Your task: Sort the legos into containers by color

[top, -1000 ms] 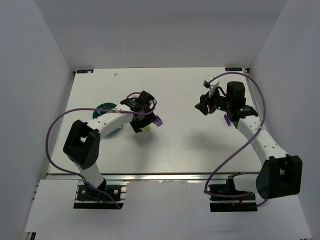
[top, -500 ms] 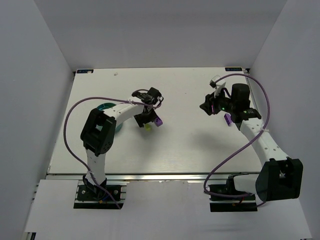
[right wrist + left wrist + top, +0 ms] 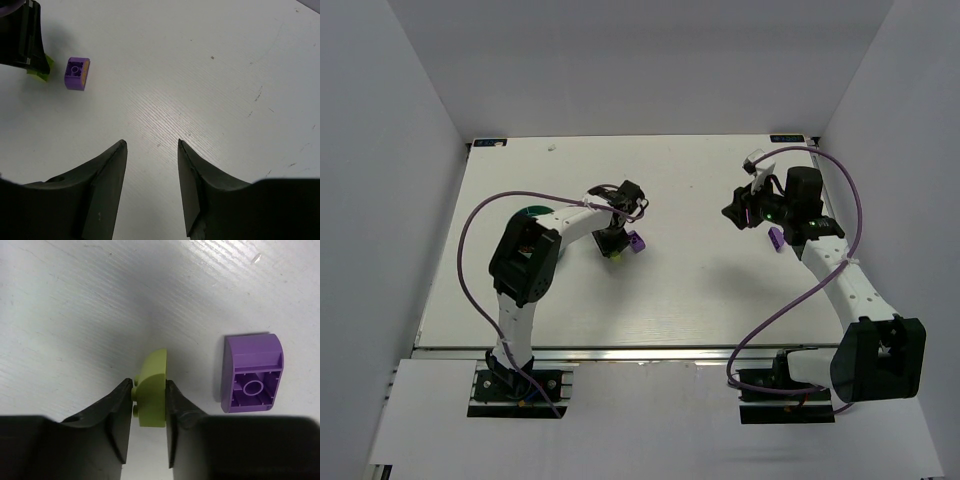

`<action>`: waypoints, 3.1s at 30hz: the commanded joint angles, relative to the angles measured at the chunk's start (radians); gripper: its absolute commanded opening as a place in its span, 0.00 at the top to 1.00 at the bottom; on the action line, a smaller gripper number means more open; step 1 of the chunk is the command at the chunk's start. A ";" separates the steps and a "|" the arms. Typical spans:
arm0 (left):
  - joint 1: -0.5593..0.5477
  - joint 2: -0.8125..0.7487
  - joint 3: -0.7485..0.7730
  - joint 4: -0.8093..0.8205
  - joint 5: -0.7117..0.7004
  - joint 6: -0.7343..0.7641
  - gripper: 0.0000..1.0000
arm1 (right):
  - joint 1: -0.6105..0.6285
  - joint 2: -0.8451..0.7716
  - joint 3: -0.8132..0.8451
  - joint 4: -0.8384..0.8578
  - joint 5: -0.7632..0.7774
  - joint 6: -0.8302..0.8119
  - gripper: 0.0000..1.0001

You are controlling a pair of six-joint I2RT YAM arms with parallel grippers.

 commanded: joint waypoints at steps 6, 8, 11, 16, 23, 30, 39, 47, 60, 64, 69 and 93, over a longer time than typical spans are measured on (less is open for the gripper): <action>0.001 -0.134 0.080 -0.039 -0.091 -0.003 0.81 | -0.012 -0.039 0.007 0.024 -0.023 -0.005 0.52; 0.004 -0.162 0.128 -0.092 -0.148 0.002 0.83 | -0.012 -0.039 0.004 0.027 -0.029 -0.004 0.52; 0.029 -0.190 0.212 -0.180 -0.208 0.011 0.84 | -0.010 -0.037 0.000 0.032 -0.036 0.002 0.53; 0.102 -0.200 0.306 -0.308 -0.288 0.031 0.84 | -0.010 -0.031 -0.005 0.038 -0.039 0.005 0.54; 0.263 -0.190 0.307 -0.328 -0.320 0.081 0.83 | -0.010 -0.033 -0.008 0.043 -0.038 0.005 0.53; 0.313 -0.128 0.361 -0.317 -0.334 0.118 0.81 | -0.012 -0.031 -0.013 0.046 -0.036 0.007 0.54; 0.339 -0.061 0.386 -0.299 -0.331 0.126 0.74 | -0.012 -0.020 -0.004 0.047 -0.032 0.002 0.53; 0.348 -0.030 0.398 -0.300 -0.329 0.134 0.62 | -0.012 -0.013 -0.001 0.052 -0.032 0.002 0.53; 0.356 -0.030 0.375 -0.285 -0.317 0.135 0.43 | -0.012 -0.007 0.009 0.047 -0.032 -0.001 0.50; 0.356 -0.045 0.395 -0.285 -0.292 0.147 0.43 | -0.013 -0.004 0.015 0.038 -0.027 -0.022 0.48; 0.354 -0.128 0.366 -0.150 -0.129 0.308 0.39 | -0.013 0.053 0.055 -0.069 0.083 -0.076 0.41; 0.356 -0.917 -0.493 0.536 0.447 0.373 0.04 | -0.101 0.432 0.190 -0.236 0.729 -0.148 0.38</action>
